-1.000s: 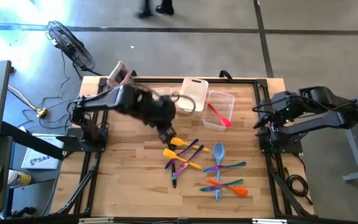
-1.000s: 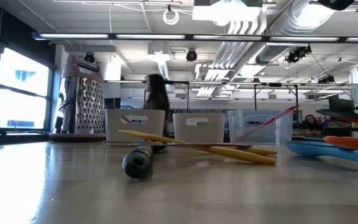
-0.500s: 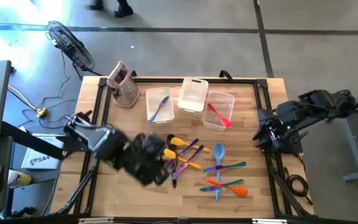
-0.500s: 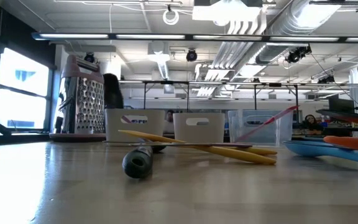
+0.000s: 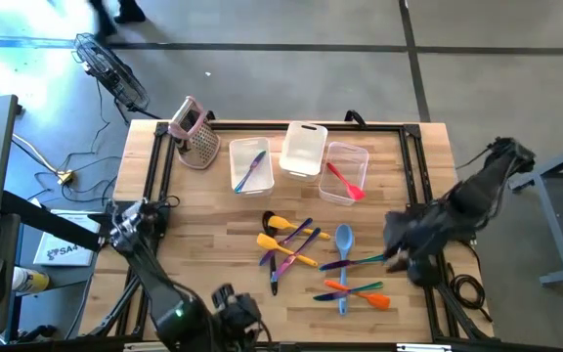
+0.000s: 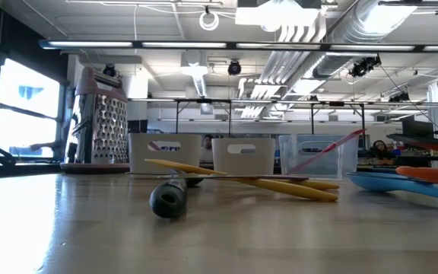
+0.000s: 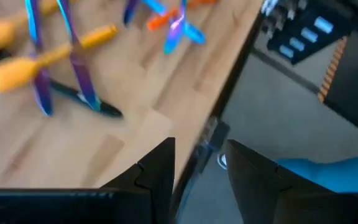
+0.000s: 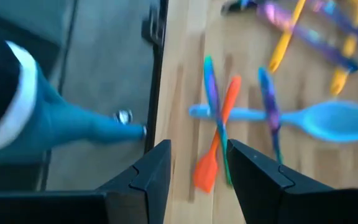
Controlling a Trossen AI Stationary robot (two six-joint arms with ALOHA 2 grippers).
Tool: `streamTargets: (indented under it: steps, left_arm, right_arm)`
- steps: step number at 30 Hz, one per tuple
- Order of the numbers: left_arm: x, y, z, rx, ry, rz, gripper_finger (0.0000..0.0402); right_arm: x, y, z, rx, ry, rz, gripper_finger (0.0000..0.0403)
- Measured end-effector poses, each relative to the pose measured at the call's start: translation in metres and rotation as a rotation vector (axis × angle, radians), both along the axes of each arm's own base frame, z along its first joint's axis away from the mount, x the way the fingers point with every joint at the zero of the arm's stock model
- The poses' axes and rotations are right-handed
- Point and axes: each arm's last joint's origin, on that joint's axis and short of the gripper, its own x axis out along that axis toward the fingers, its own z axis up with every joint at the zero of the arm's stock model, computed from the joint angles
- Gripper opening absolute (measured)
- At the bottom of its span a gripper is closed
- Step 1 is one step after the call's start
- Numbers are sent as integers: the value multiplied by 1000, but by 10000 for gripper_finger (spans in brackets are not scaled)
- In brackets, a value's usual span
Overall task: Pick & Place Kitchen Items
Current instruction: Put the violet table knife into the left white bin
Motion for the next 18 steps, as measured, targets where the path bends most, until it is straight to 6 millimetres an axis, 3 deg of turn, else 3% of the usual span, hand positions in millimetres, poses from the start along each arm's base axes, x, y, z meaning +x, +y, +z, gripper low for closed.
streamTargets:
  steps: [3,9,18]
  left_arm:
    - [3,-9,-10,-21,25,-8,138]
    - [6,-10,-11,-16,-9,8,138]
    - [10,-11,-9,-14,-49,-4,138]
  right_arm:
    - [6,25,-16,-43,77,27,149]
    - [15,63,-46,-168,111,49,149]
    - [43,91,-82,-411,-31,27,149]
